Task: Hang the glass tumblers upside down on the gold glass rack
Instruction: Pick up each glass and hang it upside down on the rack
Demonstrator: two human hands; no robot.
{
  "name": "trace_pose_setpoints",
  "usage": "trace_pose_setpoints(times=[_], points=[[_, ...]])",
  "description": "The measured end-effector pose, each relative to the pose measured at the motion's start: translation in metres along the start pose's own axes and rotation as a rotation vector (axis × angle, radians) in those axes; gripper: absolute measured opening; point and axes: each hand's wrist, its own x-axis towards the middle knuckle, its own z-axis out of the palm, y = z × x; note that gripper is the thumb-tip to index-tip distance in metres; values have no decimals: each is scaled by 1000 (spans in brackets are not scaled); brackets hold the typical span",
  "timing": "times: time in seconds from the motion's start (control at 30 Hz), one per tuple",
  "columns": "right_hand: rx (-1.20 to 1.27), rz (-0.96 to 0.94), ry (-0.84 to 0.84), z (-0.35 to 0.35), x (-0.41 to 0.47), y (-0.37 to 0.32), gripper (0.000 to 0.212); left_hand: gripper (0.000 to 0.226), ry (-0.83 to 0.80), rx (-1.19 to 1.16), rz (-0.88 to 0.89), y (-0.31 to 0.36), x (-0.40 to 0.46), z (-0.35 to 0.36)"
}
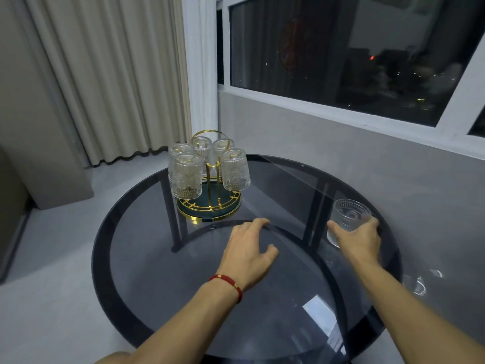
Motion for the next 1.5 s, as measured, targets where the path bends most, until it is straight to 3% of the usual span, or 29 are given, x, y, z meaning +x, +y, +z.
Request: trace_pose_setpoints(times=[0.13, 0.27, 0.4, 0.5, 0.67, 0.8, 0.87, 1.03, 1.1, 1.17, 1.27, 1.33, 1.5], points=[[-88, -221, -107, 2, -8, -2, 82, 52, 6, -101, -20, 5, 3, -2], [9, -420, -387, 10, -27, -16, 70, 68, 34, -284, -59, 10, 8, -8], [24, -493, -631, 29, -47, -26, 75, 102, -2, -505, -148, 5, 17, -19], [-25, -549, -702, 39, -60, -31, 79, 93, 37, -509, -189, -2, 22, -26], [84, -337, -860, 50, -56, -31, 89, 79, 163, -653, -258, -13, 28, -34], [502, 98, -1045, 65, -56, -27, 57, 79, 225, -930, -358, -23, 34, -38], [613, 138, -1021, 71, -58, -30, 48, 87, 219, -968, -372, -25, 36, -36], [655, 8, -785, 85, -54, -42, 39, 77, 114, -912, -318, -36, 40, -41], [550, -100, -605, 87, -52, -42, 42, 69, 150, -701, -275, -48, 38, -42], [321, -282, -471, 83, -53, -47, 58, 61, 208, -337, -244, -69, 37, -38], [177, -483, -374, 81, -59, -68, 69, 75, 132, 142, -153, -99, 36, -31], [165, -563, -315, 85, -64, -88, 71, 81, 63, 283, -118, -109, 36, -25], [79, -670, -289, 108, -67, -138, 72, 81, 4, 346, -121, -109, 37, -13]])
